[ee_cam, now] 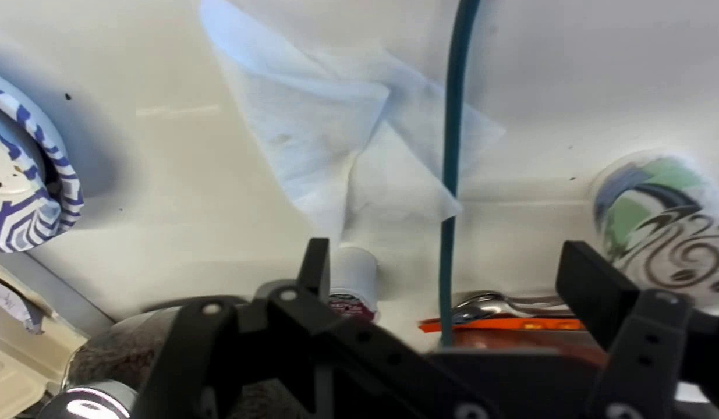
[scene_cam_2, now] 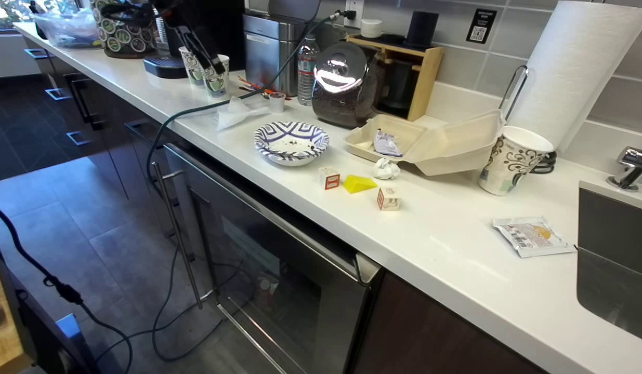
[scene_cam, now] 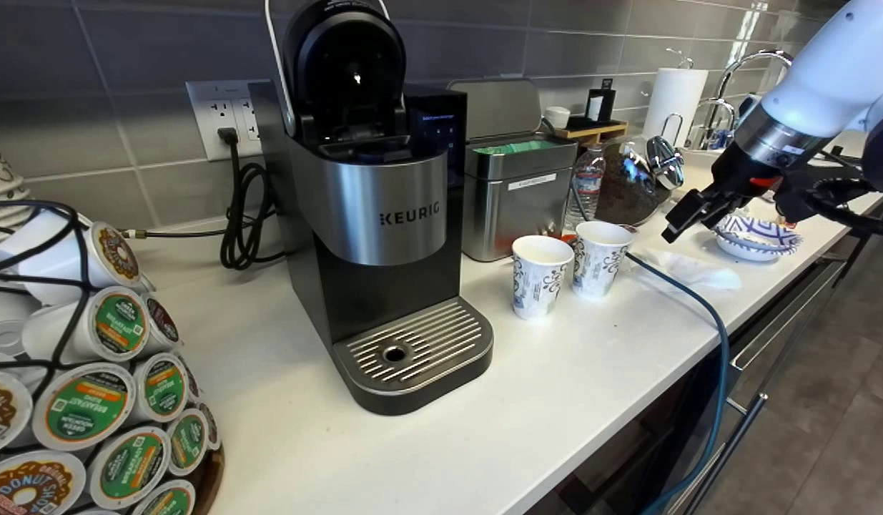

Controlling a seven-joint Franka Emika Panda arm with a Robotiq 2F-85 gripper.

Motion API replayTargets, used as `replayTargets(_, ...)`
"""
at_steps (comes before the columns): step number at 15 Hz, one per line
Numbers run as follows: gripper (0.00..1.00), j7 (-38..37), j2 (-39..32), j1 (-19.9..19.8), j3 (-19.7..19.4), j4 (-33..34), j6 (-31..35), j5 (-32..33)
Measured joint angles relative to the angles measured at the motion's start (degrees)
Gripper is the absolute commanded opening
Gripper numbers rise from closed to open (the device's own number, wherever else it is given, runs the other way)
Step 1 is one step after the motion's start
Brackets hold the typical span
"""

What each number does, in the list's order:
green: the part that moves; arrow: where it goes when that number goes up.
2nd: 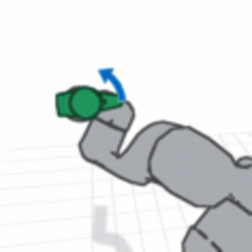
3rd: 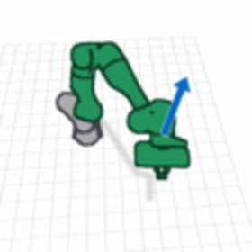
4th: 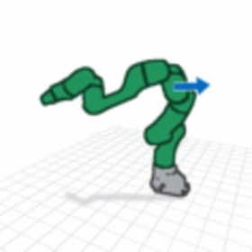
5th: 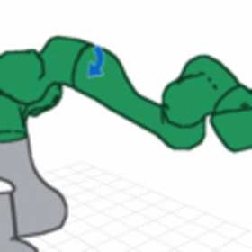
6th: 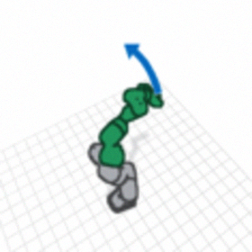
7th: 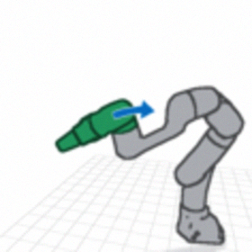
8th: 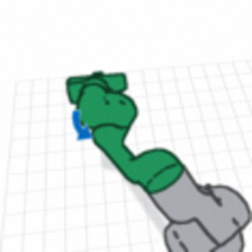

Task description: Pick up the white container from the counter and put it in the coffee machine

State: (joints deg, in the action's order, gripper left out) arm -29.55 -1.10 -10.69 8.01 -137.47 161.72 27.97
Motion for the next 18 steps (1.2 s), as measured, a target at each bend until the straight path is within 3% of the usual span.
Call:
replayTargets(4,1.0,1.4,-9.6,-2.3,-2.3,7.4,4.0,-0.5)
replayTargets(12,1.0,-3.1,-21.5,-0.7,-4.0,21.7,3.9,-0.7)
replayTargets(14,0.9,-3.3,-23.1,-0.6,-4.3,23.0,3.9,-0.7)
replayTargets(16,0.88,-3.6,-24.4,-0.4,-4.7,23.8,3.9,-0.7)
replayTargets(17,0.77,-3.9,-24.9,-0.4,-4.8,24.2,3.9,-0.7)
replayTargets(18,0.79,-4.2,-25.4,-0.2,-5.0,24.6,3.9,-0.7)
